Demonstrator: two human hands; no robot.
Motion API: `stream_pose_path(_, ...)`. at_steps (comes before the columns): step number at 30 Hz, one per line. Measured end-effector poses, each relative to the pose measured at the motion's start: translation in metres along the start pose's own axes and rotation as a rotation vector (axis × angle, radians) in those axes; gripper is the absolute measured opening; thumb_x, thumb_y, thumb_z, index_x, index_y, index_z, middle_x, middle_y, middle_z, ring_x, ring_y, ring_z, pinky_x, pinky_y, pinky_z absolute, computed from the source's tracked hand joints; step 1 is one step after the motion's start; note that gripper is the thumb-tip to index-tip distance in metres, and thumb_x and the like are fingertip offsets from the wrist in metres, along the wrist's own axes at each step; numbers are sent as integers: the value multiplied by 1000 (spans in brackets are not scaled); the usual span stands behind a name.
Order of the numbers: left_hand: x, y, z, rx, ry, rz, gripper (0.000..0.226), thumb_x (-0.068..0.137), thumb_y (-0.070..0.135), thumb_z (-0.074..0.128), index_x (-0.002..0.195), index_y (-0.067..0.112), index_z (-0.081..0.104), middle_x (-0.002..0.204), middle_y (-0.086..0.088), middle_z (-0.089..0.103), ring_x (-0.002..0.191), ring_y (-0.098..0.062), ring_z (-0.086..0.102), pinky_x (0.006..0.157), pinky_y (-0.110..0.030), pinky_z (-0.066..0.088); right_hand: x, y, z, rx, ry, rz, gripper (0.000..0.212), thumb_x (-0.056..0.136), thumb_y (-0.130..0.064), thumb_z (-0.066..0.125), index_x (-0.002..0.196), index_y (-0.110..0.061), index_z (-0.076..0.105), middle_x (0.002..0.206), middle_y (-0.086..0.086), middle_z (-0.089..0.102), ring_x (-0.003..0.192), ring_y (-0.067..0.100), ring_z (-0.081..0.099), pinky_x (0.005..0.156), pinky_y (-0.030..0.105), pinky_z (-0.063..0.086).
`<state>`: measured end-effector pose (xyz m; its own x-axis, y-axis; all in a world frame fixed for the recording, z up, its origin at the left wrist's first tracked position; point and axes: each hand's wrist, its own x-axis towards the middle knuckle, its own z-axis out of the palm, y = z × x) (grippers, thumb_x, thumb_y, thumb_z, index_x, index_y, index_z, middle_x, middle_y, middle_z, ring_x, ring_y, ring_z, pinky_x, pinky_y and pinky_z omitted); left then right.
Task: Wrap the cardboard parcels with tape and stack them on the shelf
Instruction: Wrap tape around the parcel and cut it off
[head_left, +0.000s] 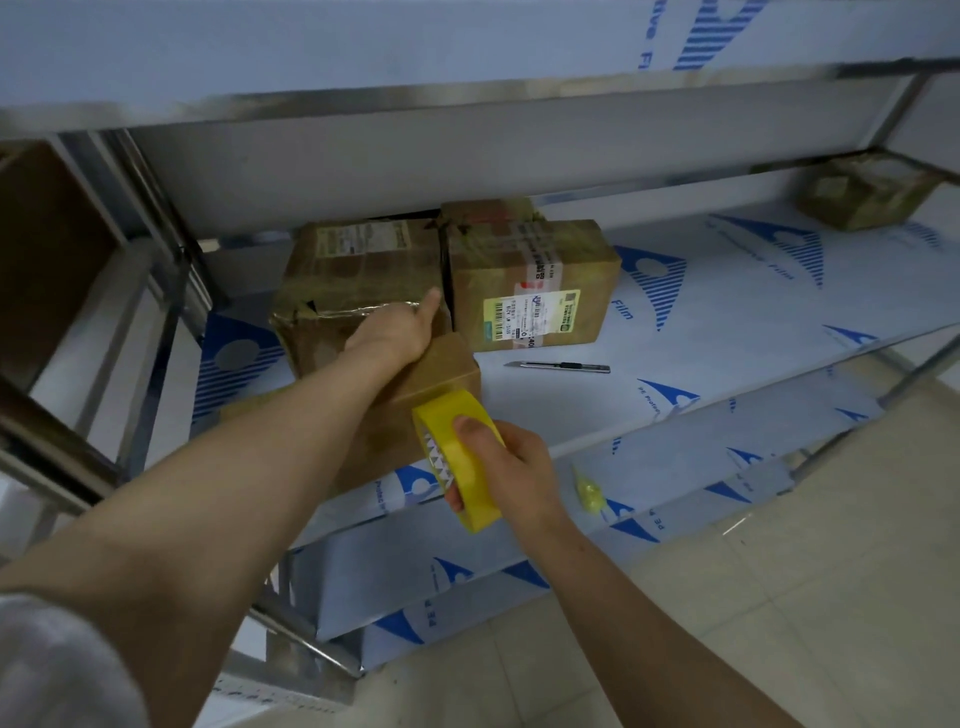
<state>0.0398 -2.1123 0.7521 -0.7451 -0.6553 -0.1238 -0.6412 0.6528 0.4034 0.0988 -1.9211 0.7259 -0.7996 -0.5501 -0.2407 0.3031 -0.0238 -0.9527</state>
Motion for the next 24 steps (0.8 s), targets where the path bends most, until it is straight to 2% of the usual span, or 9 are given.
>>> stream_pose_path(4,3,3,4,112,-55,74,80,90,71,18,118,10,62,130,-14,56,117,-31,52,86,-37,36,3,0,-1,2,5,8,30,87,-28,67,63,-11,62,56,9,57,41,22,58,43,26,48)
stream_pose_path(8,-8,6,5,151,157,108,70,91,71,19,62,15,52,74,-7,56,72,-24,49,61,-31,32,4,-2,0,20,7,30,32,86,-28,69,56,-16,63,60,12,56,43,22,57,43,26,49)
stream_pose_path(10,-19,6,4,188,261,138,71,87,74,20,53,17,44,58,-2,43,61,-21,42,53,-30,28,3,-3,0,23,-5,35,33,86,-27,68,55,-16,62,62,14,55,43,23,56,43,26,48)
stream_pose_path(15,-29,8,-1,115,333,219,66,89,68,34,51,16,46,61,-3,47,66,-22,47,58,-30,34,0,-8,-2,33,-24,70,28,86,-29,68,67,-9,63,68,16,57,46,22,59,43,26,49)
stream_pose_path(17,-34,3,-11,-222,262,173,55,92,60,41,61,20,63,74,-2,61,75,-19,56,67,-30,42,0,-8,-3,40,-31,79,27,85,-30,69,69,-9,64,69,15,59,47,22,60,44,26,50)
stream_pose_path(19,-39,-12,-26,-489,-32,184,31,91,44,50,88,24,73,103,-1,68,98,-19,59,82,-30,44,1,-7,-4,38,-28,103,25,84,-32,71,71,-10,66,67,11,62,48,21,61,45,27,51)
stream_pose_path(20,-44,-20,-38,-445,-220,220,28,87,37,55,108,26,70,122,0,62,113,-20,54,85,-28,40,1,-7,-4,41,-29,115,25,83,-33,71,72,-11,66,65,9,64,48,21,62,46,28,51)
stream_pose_path(22,-52,-36,-51,-136,-493,264,75,72,33,64,142,41,39,146,2,36,132,-21,35,94,-29,33,0,-8,-2,48,-23,131,26,82,-35,72,74,-11,66,62,8,65,48,23,62,46,29,51)
stream_pose_path(24,-61,-44,-50,154,-460,290,95,72,35,73,146,52,14,147,-5,22,133,-27,27,106,-38,31,1,-13,1,11,-12,142,29,83,-37,71,77,-9,65,57,7,66,45,22,62,46,28,51)
